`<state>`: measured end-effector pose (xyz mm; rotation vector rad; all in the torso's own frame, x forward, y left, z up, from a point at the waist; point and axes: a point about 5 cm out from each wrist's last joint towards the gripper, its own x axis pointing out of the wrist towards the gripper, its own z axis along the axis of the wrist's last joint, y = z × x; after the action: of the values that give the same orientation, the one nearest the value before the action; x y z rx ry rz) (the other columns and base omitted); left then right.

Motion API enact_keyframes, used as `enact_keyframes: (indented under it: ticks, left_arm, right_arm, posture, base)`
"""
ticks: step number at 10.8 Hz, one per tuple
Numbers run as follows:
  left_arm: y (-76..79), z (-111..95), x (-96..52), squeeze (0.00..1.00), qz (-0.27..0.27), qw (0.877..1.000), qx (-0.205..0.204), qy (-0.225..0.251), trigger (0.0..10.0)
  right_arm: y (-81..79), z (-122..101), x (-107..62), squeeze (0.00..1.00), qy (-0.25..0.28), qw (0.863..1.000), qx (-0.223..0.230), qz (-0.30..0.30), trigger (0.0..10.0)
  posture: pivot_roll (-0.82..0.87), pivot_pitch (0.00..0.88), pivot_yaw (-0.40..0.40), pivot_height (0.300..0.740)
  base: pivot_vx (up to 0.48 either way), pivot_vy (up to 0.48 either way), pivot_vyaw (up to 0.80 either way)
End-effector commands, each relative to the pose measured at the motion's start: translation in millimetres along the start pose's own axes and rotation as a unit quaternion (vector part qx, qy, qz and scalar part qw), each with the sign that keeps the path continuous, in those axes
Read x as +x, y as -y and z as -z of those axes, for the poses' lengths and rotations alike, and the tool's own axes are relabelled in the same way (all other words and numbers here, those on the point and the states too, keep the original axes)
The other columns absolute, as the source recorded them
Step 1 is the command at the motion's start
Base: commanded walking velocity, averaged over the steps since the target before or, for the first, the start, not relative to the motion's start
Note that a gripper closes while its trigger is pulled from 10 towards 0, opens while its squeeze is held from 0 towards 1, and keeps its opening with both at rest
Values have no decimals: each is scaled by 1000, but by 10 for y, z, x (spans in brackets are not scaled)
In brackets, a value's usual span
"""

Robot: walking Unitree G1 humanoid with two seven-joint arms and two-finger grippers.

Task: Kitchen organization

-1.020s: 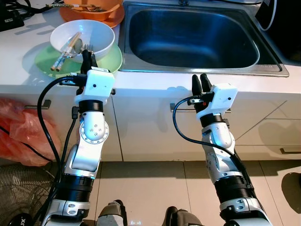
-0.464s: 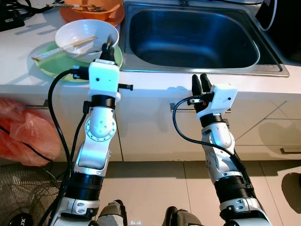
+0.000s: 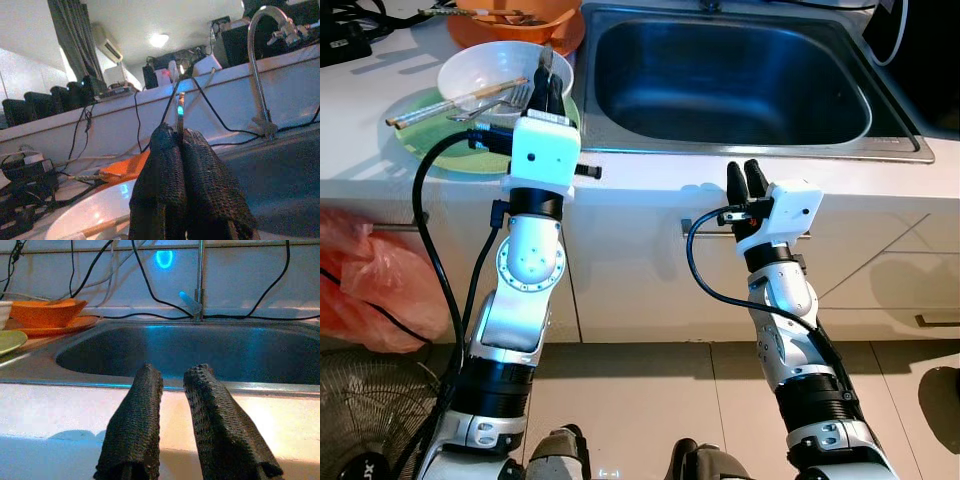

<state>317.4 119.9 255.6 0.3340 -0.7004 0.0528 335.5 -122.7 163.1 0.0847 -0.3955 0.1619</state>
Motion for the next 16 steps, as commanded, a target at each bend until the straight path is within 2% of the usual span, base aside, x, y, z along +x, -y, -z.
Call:
enact_keyframes:
  ticks: [1, 2, 3, 4, 5, 6, 7, 8, 11, 12, 13, 15, 16]
  left_arm:
    - [14, -156, 64, 0, 0, 999, 5, 35, 4902]
    - [13, -284, 116, 0, 0, 997, 23, 67, 0]
    - [30, -393, 169, 0, 5, 996, 27, 89, 0]
    - [138, -487, 197, 0, 48, 993, 20, 107, 0]
    - [241, -528, 193, 0, 88, 990, -1, 111, 2941]
    - [462, -543, 120, 0, 162, 980, -54, 100, 10000]
    - [582, -521, 62, 0, 195, 974, -74, 87, 10000]
    - [633, -514, 38, 0, 208, 971, -89, 78, 10000]
    - [624, -528, 55, 0, 211, 964, -147, 63, 10000]
    - [593, -506, 69, 0, 205, 960, -182, 49, 10000]
    - [596, -497, 67, 0, 208, 958, -194, 43, 10000]
    - [639, -482, 47, 0, 232, 945, -230, 25, 10000]
    - [656, -477, 35, 0, 241, 939, -246, 16, 10000]
  right_arm:
    - [12, -25, 17, 0, 9, 1000, 6, 3, 10000]
    - [11, -24, 17, 0, 9, 1000, 7, 3, 10000]
    - [11, -24, 17, 0, 10, 1000, 7, 3, 10000]
    - [9, -24, 17, 0, 10, 1000, 6, 3, 10000]
    - [6, -25, 18, 0, 10, 1000, 6, 3, 10000]
    - [-1, -26, 22, 0, 11, 1000, 6, 1, 10000]
    - [-4, -29, 23, 0, 12, 1000, 4, 0, 10000]
    - [-4, -35, 24, 0, 13, 1000, 0, -1, 10000]
    - [-48, -73, 34, 0, 26, 999, -17, -16, 10000]
    - [-69, -96, 40, 0, 32, 999, -21, -21, 10000]
    - [-75, -104, 42, 0, 34, 999, -22, -23, 10000]
    - [-113, -155, 66, 0, 45, 998, -29, -36, 10000]
    - [-156, -165, 68, 0, 49, 996, -48, -54, 10000]
  posture:
    - [139, 147, -44, 740]
    - [139, 147, -44, 740]
    - [140, 145, -43, 740]
    - [141, 143, -43, 740]
    - [142, 143, -44, 740]
    - [140, 144, -43, 740]
    - [136, 144, -42, 740]
    - [133, 145, -41, 740]
    - [134, 145, -38, 740]
    - [133, 145, -37, 740]
    - [132, 146, -37, 740]
    - [131, 146, -38, 740]
    - [130, 147, -38, 740]
  base:
    - [0, 0, 0]
    - [0, 0, 0]
    - [0, 0, 0]
    - [0, 0, 0]
    - [0, 0, 0]
    - [0, 0, 0]
    - [0, 0, 0]
    - [0, 0, 0]
    - [0, 0, 0]
    - [0, 0, 0]
    - [0, 0, 0]
    - [0, 0, 0]
    - [0, 0, 0]
